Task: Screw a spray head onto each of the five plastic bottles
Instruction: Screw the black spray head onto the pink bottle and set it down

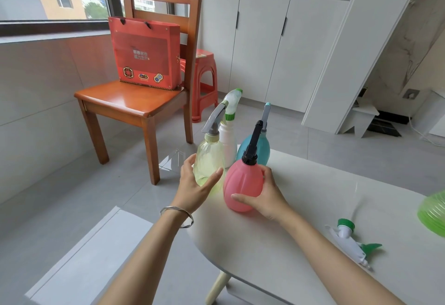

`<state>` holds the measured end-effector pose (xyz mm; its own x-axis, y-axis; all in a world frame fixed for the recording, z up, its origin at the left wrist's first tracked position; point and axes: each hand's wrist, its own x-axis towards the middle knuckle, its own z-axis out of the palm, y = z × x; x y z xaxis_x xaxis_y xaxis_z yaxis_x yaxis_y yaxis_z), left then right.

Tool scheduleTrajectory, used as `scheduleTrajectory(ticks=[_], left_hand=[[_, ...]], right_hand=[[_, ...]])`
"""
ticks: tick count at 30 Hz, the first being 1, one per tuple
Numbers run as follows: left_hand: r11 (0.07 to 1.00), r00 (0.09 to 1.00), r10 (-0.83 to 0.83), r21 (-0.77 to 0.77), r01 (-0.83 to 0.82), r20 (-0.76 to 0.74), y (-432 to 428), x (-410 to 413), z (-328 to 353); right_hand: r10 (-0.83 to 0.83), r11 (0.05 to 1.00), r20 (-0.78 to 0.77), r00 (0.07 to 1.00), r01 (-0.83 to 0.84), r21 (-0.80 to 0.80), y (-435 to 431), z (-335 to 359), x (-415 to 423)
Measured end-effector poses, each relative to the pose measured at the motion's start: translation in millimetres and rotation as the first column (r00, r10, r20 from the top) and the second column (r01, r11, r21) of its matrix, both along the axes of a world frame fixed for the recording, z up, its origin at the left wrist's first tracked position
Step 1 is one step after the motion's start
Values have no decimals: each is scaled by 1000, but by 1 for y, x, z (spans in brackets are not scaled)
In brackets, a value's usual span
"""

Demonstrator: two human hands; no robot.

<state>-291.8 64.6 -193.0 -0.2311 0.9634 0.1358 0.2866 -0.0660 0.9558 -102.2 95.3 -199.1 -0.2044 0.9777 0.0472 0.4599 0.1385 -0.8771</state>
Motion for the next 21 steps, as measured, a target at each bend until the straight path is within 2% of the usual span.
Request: scheduleTrajectory(ticks=[9, 15, 21], left_hand=[[1000, 1000, -6, -11, 6, 10, -1, 0, 0], [998, 998, 66, 8, -66, -9, -6, 2, 8], [921, 973, 220, 315, -230, 67, -28, 19, 40]], right_hand=[[0, 1000, 0, 1000, 0, 21, 1, -1, 1], [22, 1000, -16, 1000, -21, 5, -5, 4, 3], [70, 995, 1, 998, -70, 75, -24, 23, 29]])
